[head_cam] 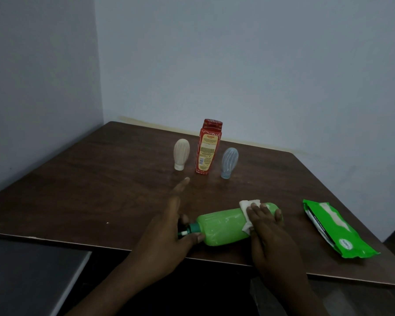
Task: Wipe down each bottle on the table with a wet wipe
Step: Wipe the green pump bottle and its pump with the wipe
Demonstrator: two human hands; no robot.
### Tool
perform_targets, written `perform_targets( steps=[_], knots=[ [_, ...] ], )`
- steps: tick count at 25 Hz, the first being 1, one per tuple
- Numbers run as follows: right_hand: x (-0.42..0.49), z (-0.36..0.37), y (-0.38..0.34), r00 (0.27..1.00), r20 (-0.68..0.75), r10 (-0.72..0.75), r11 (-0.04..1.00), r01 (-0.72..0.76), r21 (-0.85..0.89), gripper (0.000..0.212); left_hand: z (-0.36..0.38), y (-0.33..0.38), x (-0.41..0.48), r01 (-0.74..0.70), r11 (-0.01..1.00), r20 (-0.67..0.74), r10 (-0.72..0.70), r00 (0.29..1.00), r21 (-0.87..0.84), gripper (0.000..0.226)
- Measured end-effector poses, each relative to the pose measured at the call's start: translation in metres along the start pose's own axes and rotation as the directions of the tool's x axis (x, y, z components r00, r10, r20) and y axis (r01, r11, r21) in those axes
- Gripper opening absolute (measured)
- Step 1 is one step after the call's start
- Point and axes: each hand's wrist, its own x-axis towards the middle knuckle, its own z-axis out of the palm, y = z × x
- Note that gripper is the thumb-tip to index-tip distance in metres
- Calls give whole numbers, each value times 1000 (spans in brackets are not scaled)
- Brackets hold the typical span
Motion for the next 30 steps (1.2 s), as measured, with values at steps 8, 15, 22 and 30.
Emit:
perform_targets(
  steps=[8,15,22,30],
  knots=[
    [4,13,-38,980,10,-198,980,198,-35,56,6,-5,10,141,717,-88,-272,958,-682,126],
    [12,18,-32,999,-41,-30,984,22,-175,56,9,-15,16,142,658,-31,-244,969,-740,126],
    [15,25,-67,974,110,-200,976,208,-63,57,10,-14,15,126,691,-36,-216,976,-711,124],
    [54,-2,-21,990,43,133,990,-130,-56,49,11,-16,14,126,702,-32,-209,977,-701,123]
  ],
)
